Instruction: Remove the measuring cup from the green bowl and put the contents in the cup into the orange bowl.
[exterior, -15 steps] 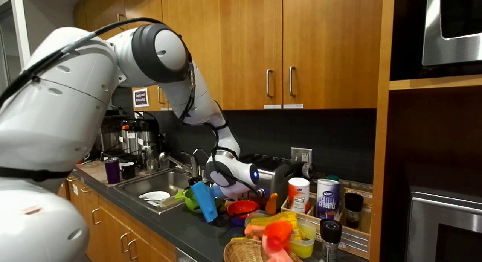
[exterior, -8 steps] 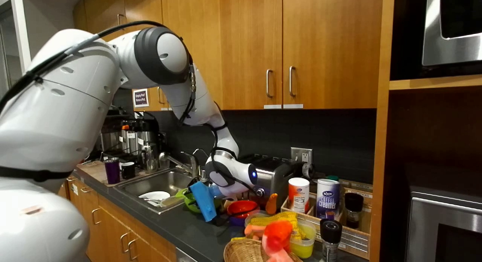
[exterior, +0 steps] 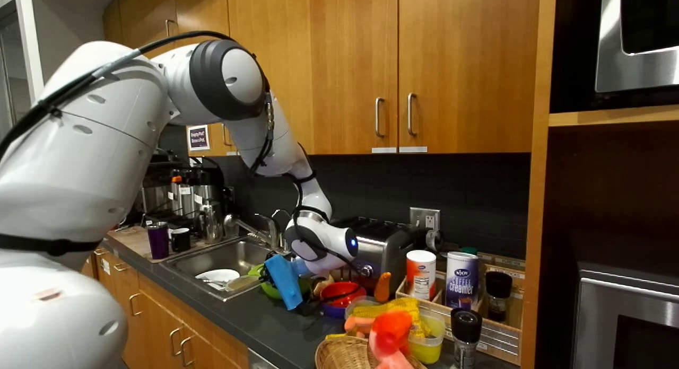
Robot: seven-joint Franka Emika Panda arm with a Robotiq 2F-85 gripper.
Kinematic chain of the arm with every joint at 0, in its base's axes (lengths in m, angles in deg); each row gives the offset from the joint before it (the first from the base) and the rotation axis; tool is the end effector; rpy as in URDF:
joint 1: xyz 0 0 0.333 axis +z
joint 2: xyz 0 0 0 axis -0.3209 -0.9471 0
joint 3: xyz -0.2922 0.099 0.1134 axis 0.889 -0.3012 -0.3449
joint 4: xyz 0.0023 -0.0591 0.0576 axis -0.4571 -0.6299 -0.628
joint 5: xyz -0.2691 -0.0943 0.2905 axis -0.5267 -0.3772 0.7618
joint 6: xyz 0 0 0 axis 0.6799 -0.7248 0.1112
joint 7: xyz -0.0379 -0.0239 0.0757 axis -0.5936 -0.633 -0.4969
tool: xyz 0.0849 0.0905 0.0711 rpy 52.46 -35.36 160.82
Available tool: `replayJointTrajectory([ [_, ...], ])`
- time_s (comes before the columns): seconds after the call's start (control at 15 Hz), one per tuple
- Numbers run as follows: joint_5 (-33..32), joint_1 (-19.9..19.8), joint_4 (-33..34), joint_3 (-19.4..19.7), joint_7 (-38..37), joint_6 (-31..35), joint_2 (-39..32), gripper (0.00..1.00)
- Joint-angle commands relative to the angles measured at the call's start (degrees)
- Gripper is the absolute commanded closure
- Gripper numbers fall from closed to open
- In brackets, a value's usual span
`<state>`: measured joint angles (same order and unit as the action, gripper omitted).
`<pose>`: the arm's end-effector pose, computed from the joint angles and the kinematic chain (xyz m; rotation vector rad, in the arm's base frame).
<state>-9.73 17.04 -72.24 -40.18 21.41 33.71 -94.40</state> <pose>0.5458 0.0589 0.1687 -2.0636 -0.0409 -0.1229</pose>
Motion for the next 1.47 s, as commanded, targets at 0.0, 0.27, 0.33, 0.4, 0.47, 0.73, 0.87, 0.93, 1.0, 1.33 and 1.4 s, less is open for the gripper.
replayJointTrajectory([
  [0.0,0.51,0.54,0.44,-0.43,-0.02,1.25,0.14,0.99],
  [0.27,0.57,0.58,0.59,-0.67,-1.42,0.28,1.18,0.99],
  [0.33,0.79,0.47,0.75,-0.75,-1.53,-0.08,1.31,0.99],
  [0.4,1.22,0.13,0.98,-0.86,-1.49,-0.88,1.33,0.99],
  [0.47,1.47,-0.16,1.18,-0.9,-1.36,-1.6,1.43,0.99],
  [0.73,3.28,-0.59,1.03,-0.51,-1.19,-2.6,2.74,0.99],
  [0.87,4.04,-0.79,0.28,-0.24,-0.88,-2.47,3.64,0.99],
  [0.93,4.38,-1.05,-0.26,-0.11,-0.68,-2.64,4.25,0.99],
  [1.0,4.96,-1.37,-0.82,-0.04,-0.34,-3.13,4.87,0.99],
  [1.33,6.07,-2.48,-4.94,0.91,0.69,-5.66,8.76,0.99],
  [1.4,6.21,-2.74,-6.09,1.11,0.95,-6.32,9.73,0.99],
])
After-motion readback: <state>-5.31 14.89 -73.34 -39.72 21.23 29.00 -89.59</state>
